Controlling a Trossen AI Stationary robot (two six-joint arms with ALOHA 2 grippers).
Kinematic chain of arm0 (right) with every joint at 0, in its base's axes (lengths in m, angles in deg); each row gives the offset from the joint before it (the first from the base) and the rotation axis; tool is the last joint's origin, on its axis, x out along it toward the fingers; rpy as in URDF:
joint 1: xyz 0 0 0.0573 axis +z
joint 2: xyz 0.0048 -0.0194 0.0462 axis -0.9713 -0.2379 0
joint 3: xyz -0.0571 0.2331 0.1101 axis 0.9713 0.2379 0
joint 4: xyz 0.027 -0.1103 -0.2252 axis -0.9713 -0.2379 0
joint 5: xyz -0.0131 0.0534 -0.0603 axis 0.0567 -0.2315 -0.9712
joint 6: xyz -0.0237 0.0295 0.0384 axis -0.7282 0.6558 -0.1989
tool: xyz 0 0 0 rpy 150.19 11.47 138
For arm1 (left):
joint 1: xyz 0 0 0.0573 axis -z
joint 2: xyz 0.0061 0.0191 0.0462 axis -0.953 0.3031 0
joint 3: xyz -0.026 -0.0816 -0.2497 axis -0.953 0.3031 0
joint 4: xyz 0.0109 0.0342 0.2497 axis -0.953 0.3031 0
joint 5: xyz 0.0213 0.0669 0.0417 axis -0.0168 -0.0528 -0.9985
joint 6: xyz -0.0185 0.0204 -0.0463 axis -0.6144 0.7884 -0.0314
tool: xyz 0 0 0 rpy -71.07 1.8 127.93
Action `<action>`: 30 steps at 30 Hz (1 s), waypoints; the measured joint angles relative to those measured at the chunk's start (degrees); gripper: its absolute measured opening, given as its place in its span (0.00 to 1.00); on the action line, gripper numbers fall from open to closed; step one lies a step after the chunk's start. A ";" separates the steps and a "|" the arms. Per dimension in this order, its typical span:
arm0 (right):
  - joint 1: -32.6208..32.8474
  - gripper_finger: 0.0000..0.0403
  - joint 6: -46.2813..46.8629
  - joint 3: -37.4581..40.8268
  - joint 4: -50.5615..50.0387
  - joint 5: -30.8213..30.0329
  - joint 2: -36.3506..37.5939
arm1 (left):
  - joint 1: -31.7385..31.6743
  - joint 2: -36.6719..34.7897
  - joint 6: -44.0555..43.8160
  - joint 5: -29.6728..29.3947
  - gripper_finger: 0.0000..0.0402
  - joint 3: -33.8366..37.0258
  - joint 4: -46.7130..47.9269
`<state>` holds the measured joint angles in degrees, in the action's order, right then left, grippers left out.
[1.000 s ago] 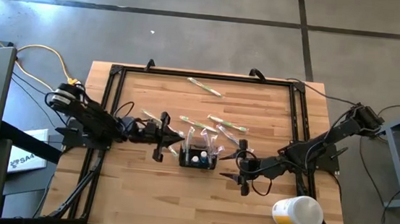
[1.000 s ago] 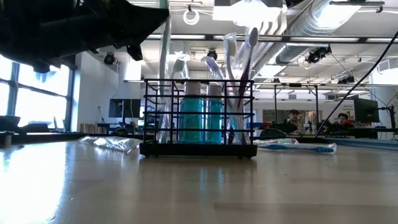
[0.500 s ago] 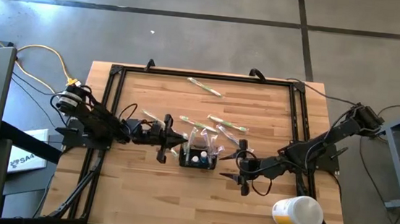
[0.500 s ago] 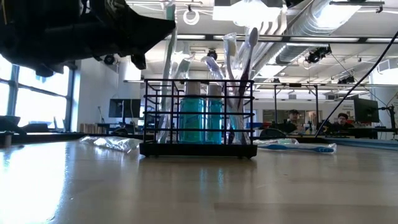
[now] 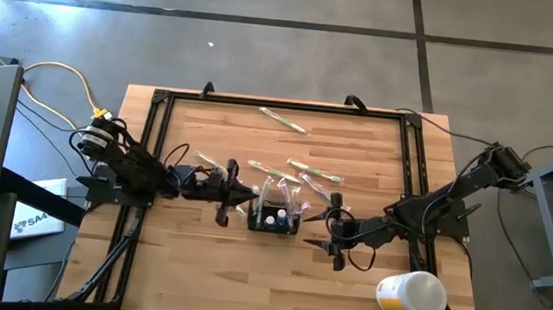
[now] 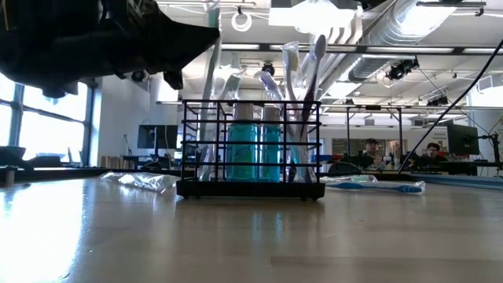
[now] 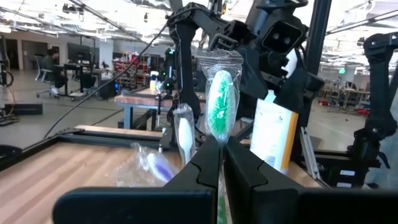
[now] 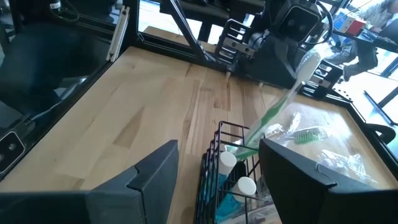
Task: Pick & Place toothbrushing station
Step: Put the green toothbrush into the wire organizer
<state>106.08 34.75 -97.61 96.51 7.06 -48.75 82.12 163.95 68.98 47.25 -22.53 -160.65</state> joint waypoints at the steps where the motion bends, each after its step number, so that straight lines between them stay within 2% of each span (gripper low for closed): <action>1: 0.00 0.54 0.00 0.00 -0.01 0.00 0.00 | 0.00 0.00 -0.02 -0.02 0.00 0.33 -0.09; 19: -0.02 0.54 -0.08 0.00 -0.18 -0.02 0.00 | 0.00 0.00 1.95 1.46 0.00 0.90 -0.19; 30: -0.02 0.54 -0.33 0.00 0.59 -0.02 0.00 | 0.00 0.00 3.37 3.65 0.00 -2.14 5.77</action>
<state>106.06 34.42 -97.61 97.10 7.04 -48.75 82.12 163.95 72.34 50.91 -24.68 -154.88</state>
